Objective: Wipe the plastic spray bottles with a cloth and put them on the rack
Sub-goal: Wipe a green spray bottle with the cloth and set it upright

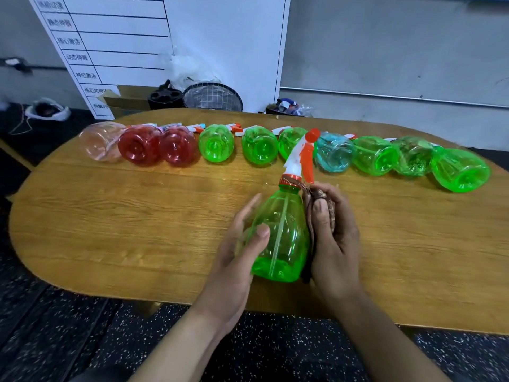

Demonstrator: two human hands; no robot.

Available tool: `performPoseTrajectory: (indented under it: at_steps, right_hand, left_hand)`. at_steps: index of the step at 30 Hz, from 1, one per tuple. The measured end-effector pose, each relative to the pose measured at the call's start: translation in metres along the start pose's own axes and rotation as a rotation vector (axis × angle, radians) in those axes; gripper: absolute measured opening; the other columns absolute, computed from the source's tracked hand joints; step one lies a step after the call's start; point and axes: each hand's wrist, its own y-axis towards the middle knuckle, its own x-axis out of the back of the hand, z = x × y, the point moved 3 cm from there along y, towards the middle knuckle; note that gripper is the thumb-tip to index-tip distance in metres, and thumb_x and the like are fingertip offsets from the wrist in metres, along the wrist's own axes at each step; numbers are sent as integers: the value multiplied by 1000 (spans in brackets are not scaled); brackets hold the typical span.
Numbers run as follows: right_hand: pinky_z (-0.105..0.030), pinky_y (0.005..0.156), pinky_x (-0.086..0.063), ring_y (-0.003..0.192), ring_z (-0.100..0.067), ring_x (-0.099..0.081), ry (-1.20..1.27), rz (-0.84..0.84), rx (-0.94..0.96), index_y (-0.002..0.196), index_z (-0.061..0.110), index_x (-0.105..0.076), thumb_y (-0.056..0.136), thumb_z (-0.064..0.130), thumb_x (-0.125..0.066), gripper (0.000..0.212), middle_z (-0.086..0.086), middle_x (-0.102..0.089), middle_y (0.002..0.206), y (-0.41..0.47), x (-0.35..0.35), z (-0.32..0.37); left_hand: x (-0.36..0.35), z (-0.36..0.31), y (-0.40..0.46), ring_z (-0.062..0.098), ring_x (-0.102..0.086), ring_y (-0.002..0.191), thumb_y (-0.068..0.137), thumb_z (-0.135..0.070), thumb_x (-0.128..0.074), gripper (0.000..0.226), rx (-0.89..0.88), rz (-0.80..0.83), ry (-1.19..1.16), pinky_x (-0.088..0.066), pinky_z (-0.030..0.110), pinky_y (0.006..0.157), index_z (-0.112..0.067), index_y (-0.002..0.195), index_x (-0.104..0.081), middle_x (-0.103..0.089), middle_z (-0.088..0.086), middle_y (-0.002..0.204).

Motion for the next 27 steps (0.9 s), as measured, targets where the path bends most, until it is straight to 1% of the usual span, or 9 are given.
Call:
performPoseTrajectory:
  at_steps: [4, 6, 8, 11, 15, 19, 21, 23, 27]
  right_hand:
    - [-18, 93, -49, 110, 3, -63, -32, 19, -14, 119, 34, -63, 105, 19, -51, 25, 26, -68, 115, 1, -1, 8]
    - [-13, 92, -48, 111, 5, -62, -107, 30, 12, 120, 38, -63, 105, 19, -52, 27, 31, -67, 115, 1, -1, 10]
    - [-13, 91, -47, 109, -1, -64, -213, 77, 43, 125, 41, -64, 106, 26, -53, 27, 22, -69, 115, -1, 1, 8]
    - [-4, 84, -39, 94, -3, -60, -423, 192, 141, 132, 31, -68, 105, 39, -49, 33, 0, -68, 105, -9, 0, 7]
    - [-17, 68, -48, 81, 0, -51, -509, 368, 412, 135, 32, -68, 105, 43, -59, 33, 6, -48, 97, -27, -12, 11]
    - [-19, 61, -48, 75, -3, -43, -599, 461, 708, 128, 27, -76, 99, 34, -74, 30, -2, -49, 87, -38, -20, 17]
    - [-16, 62, -46, 76, -1, -42, -592, 427, 684, 129, 31, -74, 101, 36, -71, 29, 0, -47, 89, -35, -18, 17]
    - [-14, 69, -44, 79, 2, -47, -535, 342, 551, 131, 34, -70, 104, 40, -62, 28, 4, -46, 94, -25, -11, 14]
    - [-12, 68, -39, 78, -3, -54, -451, 161, 249, 126, 30, -70, 103, 39, -56, 29, 7, -52, 88, 0, 5, 4]
  left_hand:
    - [3, 8, 6, 19, -43, 153, 93, -64, -56, 56, 25, 11, 79, -33, 60, 124, -54, 148, -53, -50, -13, 161]
    - [1, 9, 4, 21, -42, 153, 95, -64, -51, 54, 34, 3, 110, -33, 60, 124, -55, 148, -52, -49, -13, 162]
    - [1, 10, 3, 21, -45, 152, 96, -64, -50, 54, 31, -5, 115, -35, 60, 123, -55, 149, -51, -51, -10, 161]
    - [7, 11, 2, 23, -49, 148, 97, -64, -49, 54, 31, -47, 104, -38, 61, 121, -53, 150, -51, -54, -4, 158]
    - [19, 3, 5, 27, -59, 139, 105, -52, -41, 48, -19, -123, 34, -42, 57, 115, -44, 152, -51, -64, 3, 149]
    - [21, -8, 5, 25, -66, 131, 104, -45, -43, 49, -59, -146, 1, -48, 45, 109, -35, 151, -54, -69, 4, 143]
    - [19, -9, 5, 24, -65, 133, 104, -47, -43, 50, -67, -146, 47, -47, 49, 111, -35, 152, -53, -68, 3, 143]
    - [15, -5, 5, 23, -64, 134, 103, -54, -46, 48, -56, -116, 119, -48, 55, 112, -44, 149, -55, -68, -1, 144]
    - [3, 7, 1, 10, -69, 122, 95, -57, -48, 33, -7, -16, 147, -61, 31, 94, -61, 120, -69, -73, -12, 129]
